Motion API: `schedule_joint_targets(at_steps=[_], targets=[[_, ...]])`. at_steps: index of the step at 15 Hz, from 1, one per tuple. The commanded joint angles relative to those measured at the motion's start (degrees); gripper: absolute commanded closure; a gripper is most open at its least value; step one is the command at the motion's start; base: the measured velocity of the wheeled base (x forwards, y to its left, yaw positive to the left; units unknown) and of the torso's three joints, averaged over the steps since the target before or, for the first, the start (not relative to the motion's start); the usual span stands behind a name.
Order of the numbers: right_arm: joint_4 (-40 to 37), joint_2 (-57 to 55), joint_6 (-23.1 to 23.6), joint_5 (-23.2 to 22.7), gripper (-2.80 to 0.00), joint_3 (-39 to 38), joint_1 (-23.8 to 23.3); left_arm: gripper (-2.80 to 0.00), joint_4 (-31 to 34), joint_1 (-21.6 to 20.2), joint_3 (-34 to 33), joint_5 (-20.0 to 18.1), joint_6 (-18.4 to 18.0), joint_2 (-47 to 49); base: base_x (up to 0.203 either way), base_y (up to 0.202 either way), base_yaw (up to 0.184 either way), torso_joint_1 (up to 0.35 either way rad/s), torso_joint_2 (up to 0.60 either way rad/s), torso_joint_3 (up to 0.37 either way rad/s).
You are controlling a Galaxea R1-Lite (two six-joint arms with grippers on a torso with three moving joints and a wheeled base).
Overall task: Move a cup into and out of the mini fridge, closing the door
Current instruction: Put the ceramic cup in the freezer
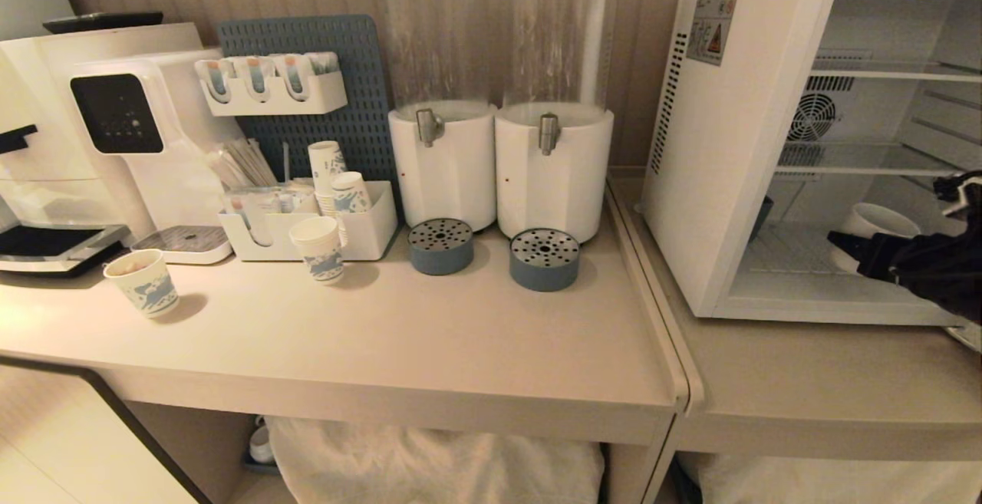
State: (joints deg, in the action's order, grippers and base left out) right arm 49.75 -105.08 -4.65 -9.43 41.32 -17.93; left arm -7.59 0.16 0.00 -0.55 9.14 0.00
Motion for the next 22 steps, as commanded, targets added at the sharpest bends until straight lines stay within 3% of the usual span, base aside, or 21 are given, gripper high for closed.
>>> schedule_joint_targets(at_steps=[1,5,22], targets=[[4.2,-4.2,0.5,1.3,0.00,0.2,-0.2,0.00,-0.1,0.0,-2.3,0.0,0.1,-0.3,0.000,0.000,0.000,0.000,0.00,0.000],[8.1,-8.5,2.4,2.0,0.00,1.6,-0.3,0.00,-0.1,0.0,-2.3,0.0,0.1,-0.3,0.000,0.000,0.000,0.000,0.00,0.000],[6.8,-24.3,3.4,3.3,0.00,17.2,0.3,0.00,-0.1,0.0,-2.3,0.0,0.1,-0.3,0.000,0.000,0.000,0.000,0.00,0.000]])
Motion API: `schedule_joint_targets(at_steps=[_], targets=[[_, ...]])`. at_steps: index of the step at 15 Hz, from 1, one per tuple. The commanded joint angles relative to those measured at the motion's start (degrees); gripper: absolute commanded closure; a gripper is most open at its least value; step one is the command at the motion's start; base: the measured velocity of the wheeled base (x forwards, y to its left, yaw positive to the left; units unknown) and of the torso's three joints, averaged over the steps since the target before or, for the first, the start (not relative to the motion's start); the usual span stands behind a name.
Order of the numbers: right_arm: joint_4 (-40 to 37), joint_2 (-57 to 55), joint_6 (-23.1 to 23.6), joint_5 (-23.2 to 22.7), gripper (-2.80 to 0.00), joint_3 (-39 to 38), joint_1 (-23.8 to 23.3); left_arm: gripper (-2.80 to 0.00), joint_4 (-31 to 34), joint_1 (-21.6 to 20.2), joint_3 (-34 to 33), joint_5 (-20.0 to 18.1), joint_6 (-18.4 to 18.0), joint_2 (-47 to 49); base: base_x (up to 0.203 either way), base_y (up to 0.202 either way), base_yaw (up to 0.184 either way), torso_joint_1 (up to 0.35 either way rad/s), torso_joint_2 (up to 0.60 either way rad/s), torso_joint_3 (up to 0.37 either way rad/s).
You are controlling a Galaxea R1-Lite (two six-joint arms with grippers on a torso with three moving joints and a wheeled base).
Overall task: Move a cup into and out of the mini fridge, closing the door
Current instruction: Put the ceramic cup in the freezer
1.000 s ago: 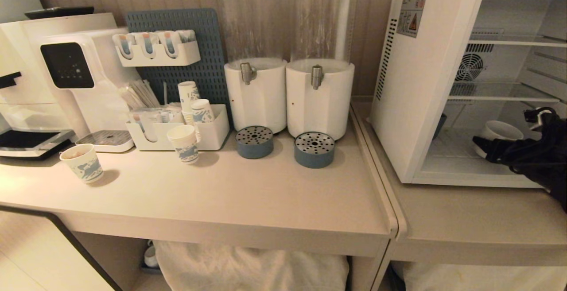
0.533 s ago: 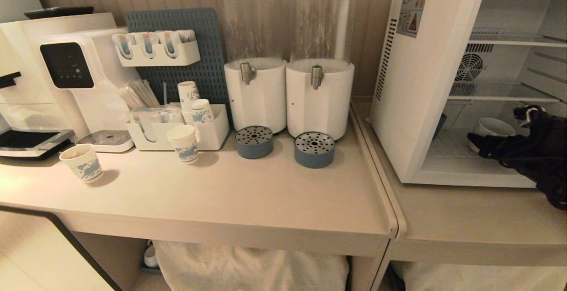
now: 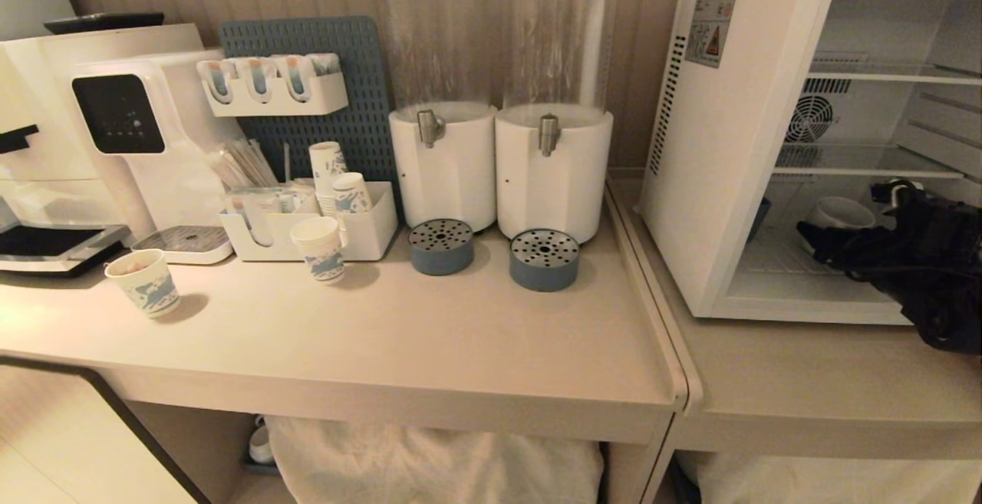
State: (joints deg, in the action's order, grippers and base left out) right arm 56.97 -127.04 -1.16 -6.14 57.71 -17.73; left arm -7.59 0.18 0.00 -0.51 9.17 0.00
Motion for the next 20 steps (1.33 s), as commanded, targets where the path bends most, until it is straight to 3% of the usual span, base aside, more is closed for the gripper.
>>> schedule_joint_targets(at_steps=[1,20], targets=[[-0.4,-3.1,-0.1,0.3,0.00,1.4,0.3,0.00,-0.1,0.0,-2.3,0.0,0.1,-0.3,0.000,0.000,0.000,0.000,0.00,0.000],[3.0,-8.7,0.1,1.7,0.00,2.5,0.8,0.00,-0.1,0.0,-2.3,0.0,0.1,-0.3,0.000,0.000,0.000,0.000,0.00,0.000]])
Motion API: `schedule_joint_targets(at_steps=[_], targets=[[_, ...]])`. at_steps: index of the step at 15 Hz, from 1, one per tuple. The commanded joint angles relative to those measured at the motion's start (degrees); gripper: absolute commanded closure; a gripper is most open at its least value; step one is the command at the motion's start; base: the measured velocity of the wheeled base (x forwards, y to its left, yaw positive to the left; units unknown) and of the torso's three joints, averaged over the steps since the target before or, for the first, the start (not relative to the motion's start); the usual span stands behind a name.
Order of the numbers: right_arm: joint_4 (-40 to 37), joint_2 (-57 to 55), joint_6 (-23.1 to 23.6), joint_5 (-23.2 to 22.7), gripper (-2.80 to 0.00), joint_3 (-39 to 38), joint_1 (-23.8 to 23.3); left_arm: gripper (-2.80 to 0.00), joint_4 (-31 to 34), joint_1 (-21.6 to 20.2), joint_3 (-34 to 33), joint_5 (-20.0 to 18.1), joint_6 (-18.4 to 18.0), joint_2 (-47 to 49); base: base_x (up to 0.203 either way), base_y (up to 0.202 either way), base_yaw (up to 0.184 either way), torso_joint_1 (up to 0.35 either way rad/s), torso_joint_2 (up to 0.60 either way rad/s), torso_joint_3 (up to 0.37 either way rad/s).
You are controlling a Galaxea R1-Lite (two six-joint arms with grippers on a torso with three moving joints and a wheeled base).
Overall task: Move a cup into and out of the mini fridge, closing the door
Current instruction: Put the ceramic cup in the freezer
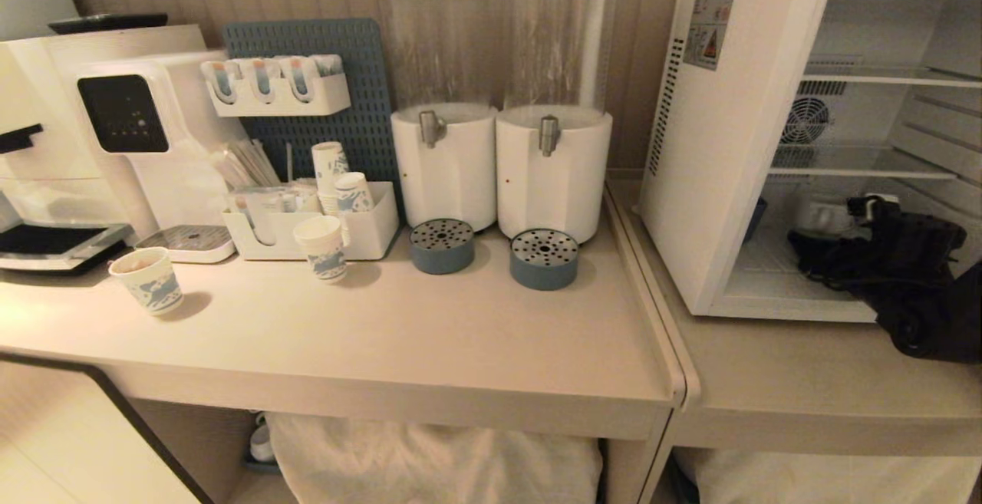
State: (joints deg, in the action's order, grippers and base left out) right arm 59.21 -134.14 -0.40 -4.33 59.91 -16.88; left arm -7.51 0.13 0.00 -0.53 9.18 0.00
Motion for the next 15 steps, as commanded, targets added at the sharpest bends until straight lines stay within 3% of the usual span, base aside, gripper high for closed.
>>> schedule_joint_targets(at_steps=[1,6,7,8,15], targets=[[0.7,-1.6,-0.7,-0.2,0.00,0.3,0.0,0.00,-0.1,0.0,-2.3,0.0,0.1,-0.3,0.000,0.000,0.000,0.000,0.00,0.000],[0.8,-2.8,0.6,-0.1,0.00,0.6,0.0,0.00,-0.1,0.0,-2.3,0.0,0.1,-0.3,0.000,0.000,0.000,0.000,0.00,0.000],[0.7,-2.6,0.5,-0.1,-0.29,0.6,-0.1,0.00,-0.1,0.0,-2.3,0.0,0.1,-0.3,0.000,0.000,0.000,0.000,0.00,0.000],[0.7,-2.4,0.5,-0.1,-2.80,0.4,-0.1,0.00,-0.1,0.0,-2.3,0.0,0.1,-0.3,0.000,0.000,0.000,0.000,0.00,0.000],[0.9,0.0,0.2,-0.6,-2.80,-2.8,-0.1,0.00,-0.1,0.0,-2.3,0.0,0.1,-0.3,0.000,0.000,0.000,0.000,0.00,0.000]])
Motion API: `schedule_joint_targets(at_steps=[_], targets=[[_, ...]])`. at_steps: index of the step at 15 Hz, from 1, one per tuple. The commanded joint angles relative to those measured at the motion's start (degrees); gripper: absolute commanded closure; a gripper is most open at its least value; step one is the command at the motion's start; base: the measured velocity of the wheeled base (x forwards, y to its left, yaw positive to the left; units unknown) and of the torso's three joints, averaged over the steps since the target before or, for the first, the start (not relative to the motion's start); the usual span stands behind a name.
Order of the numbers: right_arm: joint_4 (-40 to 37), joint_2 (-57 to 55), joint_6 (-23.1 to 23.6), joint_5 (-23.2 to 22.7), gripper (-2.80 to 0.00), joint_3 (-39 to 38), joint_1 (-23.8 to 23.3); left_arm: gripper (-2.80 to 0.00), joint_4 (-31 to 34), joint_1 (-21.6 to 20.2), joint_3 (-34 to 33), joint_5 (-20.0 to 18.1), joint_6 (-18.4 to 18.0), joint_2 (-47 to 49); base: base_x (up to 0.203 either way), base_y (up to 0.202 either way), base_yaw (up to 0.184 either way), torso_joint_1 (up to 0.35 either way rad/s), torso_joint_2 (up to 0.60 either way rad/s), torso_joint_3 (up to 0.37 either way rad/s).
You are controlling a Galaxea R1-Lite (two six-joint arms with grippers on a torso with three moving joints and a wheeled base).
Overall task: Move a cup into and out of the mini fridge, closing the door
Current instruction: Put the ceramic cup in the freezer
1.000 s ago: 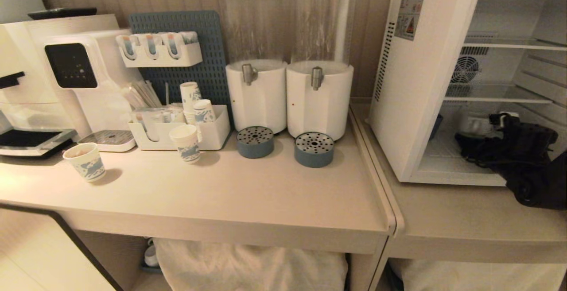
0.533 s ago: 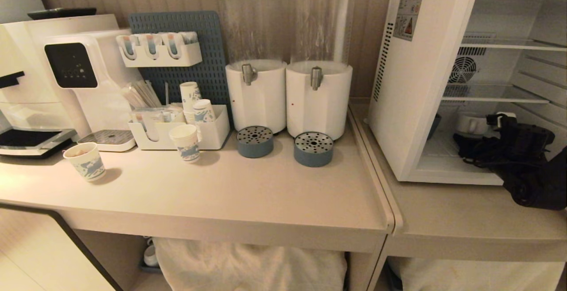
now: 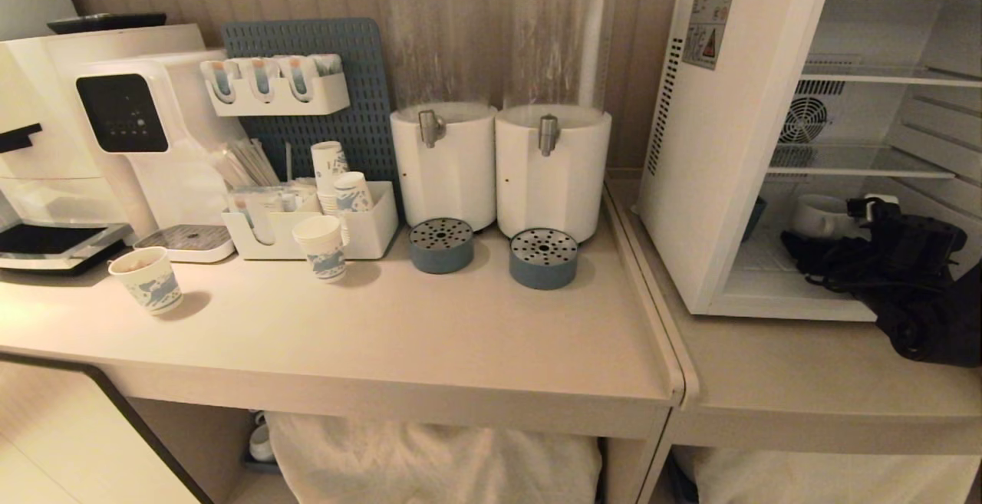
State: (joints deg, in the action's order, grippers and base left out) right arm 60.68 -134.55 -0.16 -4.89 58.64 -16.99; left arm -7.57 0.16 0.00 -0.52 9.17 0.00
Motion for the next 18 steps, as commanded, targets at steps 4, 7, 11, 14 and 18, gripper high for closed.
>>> schedule_joint_targets(at_steps=[4,7,11,14,18], targets=[[-0.6,0.8,0.2,0.2,-2.80,-2.6,0.1,0.00,-0.1,0.0,-2.3,0.0,0.1,-0.3,0.000,0.000,0.000,0.000,0.00,0.000],[-0.5,2.1,0.2,-0.1,-2.80,-3.9,0.0,0.00,-0.1,0.0,-2.3,0.0,0.1,-0.3,0.000,0.000,0.000,0.000,0.00,0.000],[-0.6,5.9,-0.4,-0.4,-2.80,-6.7,0.0,0.00,-0.1,0.0,-2.3,0.0,0.1,-0.3,0.000,0.000,0.000,0.000,0.00,0.000],[0.0,8.5,-0.3,-0.3,-2.80,-9.8,0.0,0.00,-0.1,0.0,-2.3,0.0,0.1,-0.3,0.000,0.000,0.000,0.000,0.00,0.000],[10.3,11.9,-0.1,-0.3,-2.80,-19.6,-0.1,0.00,-0.1,0.0,-2.3,0.0,0.1,-0.3,0.000,0.000,0.000,0.000,0.00,0.000]])
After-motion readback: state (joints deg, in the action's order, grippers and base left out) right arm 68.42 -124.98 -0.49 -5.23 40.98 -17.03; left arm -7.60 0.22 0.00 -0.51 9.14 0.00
